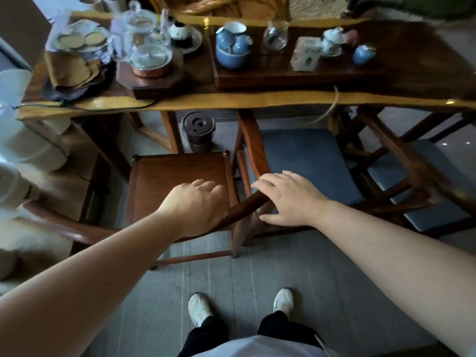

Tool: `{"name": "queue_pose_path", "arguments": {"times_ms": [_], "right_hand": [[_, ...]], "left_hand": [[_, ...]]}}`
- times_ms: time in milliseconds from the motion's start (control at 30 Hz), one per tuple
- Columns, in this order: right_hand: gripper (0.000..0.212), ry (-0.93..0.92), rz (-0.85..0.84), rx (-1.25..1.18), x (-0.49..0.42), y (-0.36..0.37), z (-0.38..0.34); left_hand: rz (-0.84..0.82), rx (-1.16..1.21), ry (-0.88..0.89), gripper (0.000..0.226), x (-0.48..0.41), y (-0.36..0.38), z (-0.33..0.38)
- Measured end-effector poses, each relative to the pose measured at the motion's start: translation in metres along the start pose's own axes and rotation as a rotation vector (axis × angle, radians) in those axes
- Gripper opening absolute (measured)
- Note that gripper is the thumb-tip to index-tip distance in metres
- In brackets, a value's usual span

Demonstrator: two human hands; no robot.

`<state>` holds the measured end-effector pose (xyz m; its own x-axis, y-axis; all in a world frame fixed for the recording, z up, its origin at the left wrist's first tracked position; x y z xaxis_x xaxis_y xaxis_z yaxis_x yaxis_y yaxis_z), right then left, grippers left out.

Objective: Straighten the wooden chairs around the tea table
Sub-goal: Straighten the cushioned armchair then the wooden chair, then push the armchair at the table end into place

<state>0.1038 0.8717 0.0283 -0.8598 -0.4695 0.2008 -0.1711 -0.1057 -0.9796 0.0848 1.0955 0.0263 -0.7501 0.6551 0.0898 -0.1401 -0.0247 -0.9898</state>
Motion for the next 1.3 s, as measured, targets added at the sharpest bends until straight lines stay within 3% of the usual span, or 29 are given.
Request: {"name": "queue_pose_path", "arguments": {"times_ms": [100,200,733,1300], "right_hand": [[0.07,0.088,0.035,0.006,0.028,-0.014,0.047],[0.072,0.171,0.034,0.013,0.06,-0.019,0.101],[0.063,0.474,0.04,-0.087,0.239,0.006,0.391],[0.061,0.605,-0.024,-0.194,0.244,0.024,0.576]], "left_hand": [[0.06,0.037,0.07,0.065,-0.038,-0.02,0.035],[0.084,0.028,0.143,0.045,-0.083,-0.03,0.071],[0.116,0.005,0.364,0.039,-0.339,-0.043,0.301],[0.074,0.089,0.539,0.034,-0.547,-0.021,0.368]]}}
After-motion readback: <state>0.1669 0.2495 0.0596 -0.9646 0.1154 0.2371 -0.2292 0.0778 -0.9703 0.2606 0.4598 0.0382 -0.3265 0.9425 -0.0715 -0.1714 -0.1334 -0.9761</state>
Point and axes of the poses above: each hand's wrist, its own x-axis away from the middle knuckle, its own y-axis out of the palm, z = x × y, the point moved 2 cm from there along -x, towards the middle knuckle, and after that the axes turned 9 degrees about y, right-handed, at the moved point
